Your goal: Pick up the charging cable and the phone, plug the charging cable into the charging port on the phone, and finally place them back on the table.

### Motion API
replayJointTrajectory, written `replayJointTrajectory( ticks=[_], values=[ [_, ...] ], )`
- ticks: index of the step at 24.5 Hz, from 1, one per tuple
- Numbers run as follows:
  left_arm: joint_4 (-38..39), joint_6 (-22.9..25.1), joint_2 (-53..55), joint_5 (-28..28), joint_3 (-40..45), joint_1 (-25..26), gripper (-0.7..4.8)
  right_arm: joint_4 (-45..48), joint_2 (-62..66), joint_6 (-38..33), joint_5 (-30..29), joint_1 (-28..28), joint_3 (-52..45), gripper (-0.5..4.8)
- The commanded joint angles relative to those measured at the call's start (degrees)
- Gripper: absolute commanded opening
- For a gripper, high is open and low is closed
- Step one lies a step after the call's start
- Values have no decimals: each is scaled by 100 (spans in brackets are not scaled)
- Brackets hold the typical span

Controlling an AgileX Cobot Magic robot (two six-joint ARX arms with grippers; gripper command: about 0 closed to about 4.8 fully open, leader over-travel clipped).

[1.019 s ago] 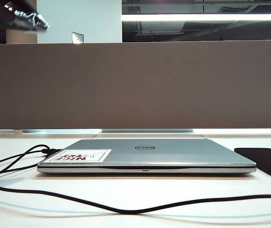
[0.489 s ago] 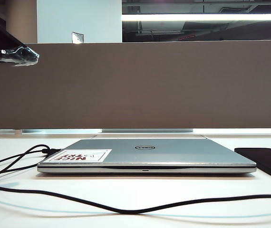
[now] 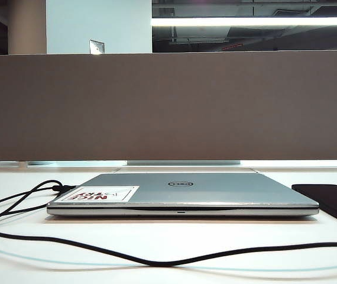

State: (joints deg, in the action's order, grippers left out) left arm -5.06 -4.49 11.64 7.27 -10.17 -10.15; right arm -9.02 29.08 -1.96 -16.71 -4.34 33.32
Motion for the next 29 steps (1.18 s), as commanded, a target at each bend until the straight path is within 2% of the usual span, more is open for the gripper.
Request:
replayJointTrajectory(
  ticks=[1, 5, 11, 16, 21, 29],
  values=[
    [50, 170, -404, -15, 229, 581, -6, 92, -13, -15, 9, -2, 37, -8],
    [79, 306, -964, -15, 741, 1119, -6, 90, -13, -15, 7, -2, 37, -8],
    [243, 774, -1137, -15, 968, 1161, -6, 90, -13, -15, 7, -2, 37, -8],
    [243, 739, -1137, -15, 968, 1161, -6, 90, -13, -15, 7, -2, 37, -8],
    [243, 339, -1137, -15, 968, 1137, -6, 90, -13, -15, 7, -2, 37, -8],
    [240, 385, -1137, -15, 968, 990, -5, 90, -13, -15, 7, -2, 37, -8]
  ],
)
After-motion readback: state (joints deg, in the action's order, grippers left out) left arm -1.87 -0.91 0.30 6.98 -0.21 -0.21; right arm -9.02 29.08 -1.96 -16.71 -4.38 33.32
